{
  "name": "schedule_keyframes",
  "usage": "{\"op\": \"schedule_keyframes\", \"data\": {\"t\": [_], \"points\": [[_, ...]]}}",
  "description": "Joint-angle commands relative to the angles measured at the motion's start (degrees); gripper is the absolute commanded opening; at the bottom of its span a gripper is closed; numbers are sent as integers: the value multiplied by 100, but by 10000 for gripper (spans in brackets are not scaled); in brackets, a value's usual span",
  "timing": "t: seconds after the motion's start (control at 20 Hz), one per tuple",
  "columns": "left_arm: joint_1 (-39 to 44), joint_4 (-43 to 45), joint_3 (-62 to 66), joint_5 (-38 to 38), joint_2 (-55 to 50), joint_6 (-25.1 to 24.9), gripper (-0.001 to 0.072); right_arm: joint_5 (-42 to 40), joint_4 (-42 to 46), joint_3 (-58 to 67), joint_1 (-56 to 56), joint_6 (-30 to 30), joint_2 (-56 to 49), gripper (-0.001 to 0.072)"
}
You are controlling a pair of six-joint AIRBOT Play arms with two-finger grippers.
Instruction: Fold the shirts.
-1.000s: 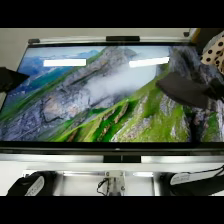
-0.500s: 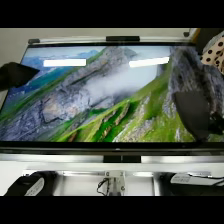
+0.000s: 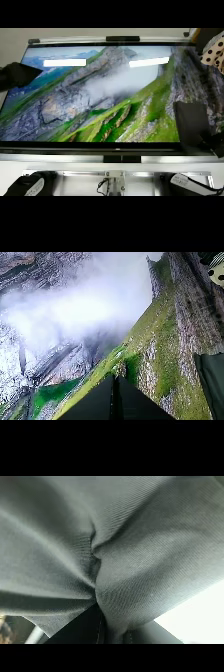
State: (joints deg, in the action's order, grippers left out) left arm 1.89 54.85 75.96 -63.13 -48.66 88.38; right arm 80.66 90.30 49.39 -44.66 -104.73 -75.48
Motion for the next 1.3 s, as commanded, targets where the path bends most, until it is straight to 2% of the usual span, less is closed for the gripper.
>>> {"op": "schedule_keyframes", "data": {"t": [0.0, 0.3, 0.4, 0.5, 0.55, 0.65, 0.7, 0.75, 0.9, 1.0, 1.05, 1.1, 1.15, 1.2, 1.25], "points": [[4, 0, 0, -11, 2, -22, 29, -74, 177, -411, 2, -245, 251, 60], [4, 2, 0, -7, 2, -24, 29, 221, 791, -654, 2, -262, 278, 76], [4, 2, 0, 4, -2, -26, 29, 223, 765, -654, 2, -483, 284, 79], [2, 4, 0, 42, -2, -68, 29, 549, 916, -601, 2, -396, 284, 79], [4, 4, 0, 83, -4, -68, 29, 949, 1327, -466, 2, -208, 284, 81], [4, 4, 0, 166, -28, -70, 29, 1799, 2516, 101, 2, 203, 284, 303], [4, 4, 0, 168, -66, -70, 29, 2085, 2955, 492, 2, 518, 284, 336], [4, 2, 0, 164, -118, -68, 29, 2214, 3108, 1014, 2, 439, 286, 336], [9, -24, 0, 144, -256, -76, 29, 2151, 2334, 2494, 81, 439, 284, 338], [9, -24, 0, 76, -299, -254, 29, 2098, 1554, 2907, 90, 402, 284, 339], [7, -24, 0, 50, -306, -321, 29, 1985, 1102, 3023, 92, 439, 284, 394], [9, -22, 0, 52, -313, -376, 29, 1775, 442, 3128, 92, 782, 284, 571], [7, -11, 0, 59, -326, -393, 29, 1478, -380, 3237, 96, 1263, 278, 629], [24, 111, 11, 33, -374, -391, 27, 1106, -1154, 3414, 199, 1491, 262, 629], [92, 422, 44, -52, -470, -389, 26, 608, -1534, 3593, 428, 1469, 254, 628]]}}
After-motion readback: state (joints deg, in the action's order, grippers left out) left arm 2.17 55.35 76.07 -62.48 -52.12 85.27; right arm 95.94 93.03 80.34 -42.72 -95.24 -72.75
